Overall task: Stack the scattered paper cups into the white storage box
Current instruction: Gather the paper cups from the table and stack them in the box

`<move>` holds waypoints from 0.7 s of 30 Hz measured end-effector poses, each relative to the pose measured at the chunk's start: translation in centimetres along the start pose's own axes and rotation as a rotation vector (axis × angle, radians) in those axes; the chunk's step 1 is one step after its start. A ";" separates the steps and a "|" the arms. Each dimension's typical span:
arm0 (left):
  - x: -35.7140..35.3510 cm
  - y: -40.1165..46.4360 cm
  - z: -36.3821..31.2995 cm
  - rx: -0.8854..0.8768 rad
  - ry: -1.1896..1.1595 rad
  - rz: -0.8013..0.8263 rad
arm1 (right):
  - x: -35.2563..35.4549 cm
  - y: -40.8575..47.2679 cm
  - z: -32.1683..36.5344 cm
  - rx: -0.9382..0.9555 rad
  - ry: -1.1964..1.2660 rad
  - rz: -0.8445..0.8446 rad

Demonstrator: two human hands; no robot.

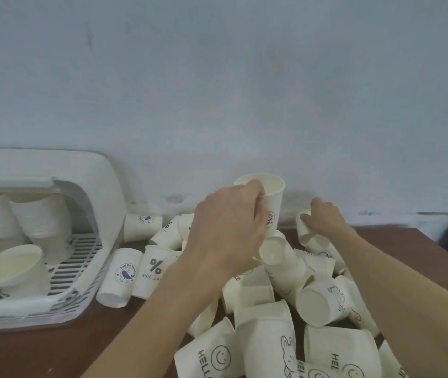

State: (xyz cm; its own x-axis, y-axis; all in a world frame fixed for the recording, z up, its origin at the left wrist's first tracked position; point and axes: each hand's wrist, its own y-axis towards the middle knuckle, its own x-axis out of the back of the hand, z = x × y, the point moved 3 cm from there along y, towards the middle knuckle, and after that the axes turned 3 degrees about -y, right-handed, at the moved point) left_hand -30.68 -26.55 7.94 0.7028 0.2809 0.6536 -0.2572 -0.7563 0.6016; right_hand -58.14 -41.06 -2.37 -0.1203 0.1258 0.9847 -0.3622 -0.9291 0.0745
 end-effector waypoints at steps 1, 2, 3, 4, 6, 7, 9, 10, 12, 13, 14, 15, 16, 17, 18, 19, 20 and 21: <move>-0.1 0.0 0.2 0.002 -0.003 -0.001 | -0.5 0.5 -0.1 0.000 -0.011 0.025; -0.2 0.1 0.5 0.003 -0.004 -0.001 | -0.9 0.9 -0.3 -0.004 -0.018 0.050; -0.3 0.2 0.7 0.002 -0.002 -0.003 | -1.2 1.1 -0.3 -0.010 -0.020 0.074; -0.3 0.3 1.0 0.001 0.003 -0.008 | -1.5 1.3 -0.3 -0.017 -0.019 0.092; -0.2 0.5 1.3 -0.001 0.009 -0.018 | -1.7 1.6 -0.4 -0.036 -0.013 0.103; -0.2 0.5 1.5 -0.001 0.009 -0.020 | -1.7 1.7 -0.3 -0.042 -0.013 0.103; -0.2 0.5 1.8 0.003 0.006 -0.020 | -1.7 2.0 -0.2 -0.043 -0.017 0.102; -0.2 0.4 1.9 0.007 0.003 -0.019 | -1.7 2.1 -0.1 -0.036 -0.020 0.101; -0.2 0.2 2.3 0.015 0.002 -0.018 | -1.5 2.1 0.2 -0.010 -0.030 0.095; -0.2 0.1 2.4 0.018 0.005 -0.017 | -1.4 2.1 0.4 0.004 -0.035 0.094; -0.1 0.0 2.5 0.021 0.008 -0.016 | -1.2 2.0 0.6 0.023 -0.037 0.096; -0.1 -0.1 2.6 0.023 0.007 -0.015 | -1.0 1.9 0.8 0.040 -0.037 0.103; 0.0 -0.2 2.8 0.024 0.007 -0.015 | -0.7 1.8 0.9 0.058 -0.039 0.113; 0.1 -0.3 2.9 0.027 0.007 -0.015 | -0.3 1.7 1.2 0.080 -0.044 0.122; 0.2 -0.4 3.1 0.033 0.005 -0.013 | 0.1 1.5 1.4 0.103 -0.054 0.133; 0.3 -0.5 3.3 0.042 -0.001 -0.011 | 0.5 1.4 1.6 0.130 -0.069 0.142; 0.4 -0.7 3.4 0.049 -0.008 -0.009 | 0.9 1.2 1.8 0.156 -0.085 0.149; 0.5 -0.9 3.4 0.054 -0.013 -0.008 | 1.4 1.0 2.2 0.183 -0.103 0.152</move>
State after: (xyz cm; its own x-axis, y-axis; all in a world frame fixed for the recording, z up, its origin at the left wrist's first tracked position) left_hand -27.83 -27.77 6.19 0.7131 0.2797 0.6428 -0.2156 -0.7850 0.5808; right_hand -56.67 -42.58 -0.56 -0.0619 -0.0472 0.9970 -0.1726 -0.9833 -0.0573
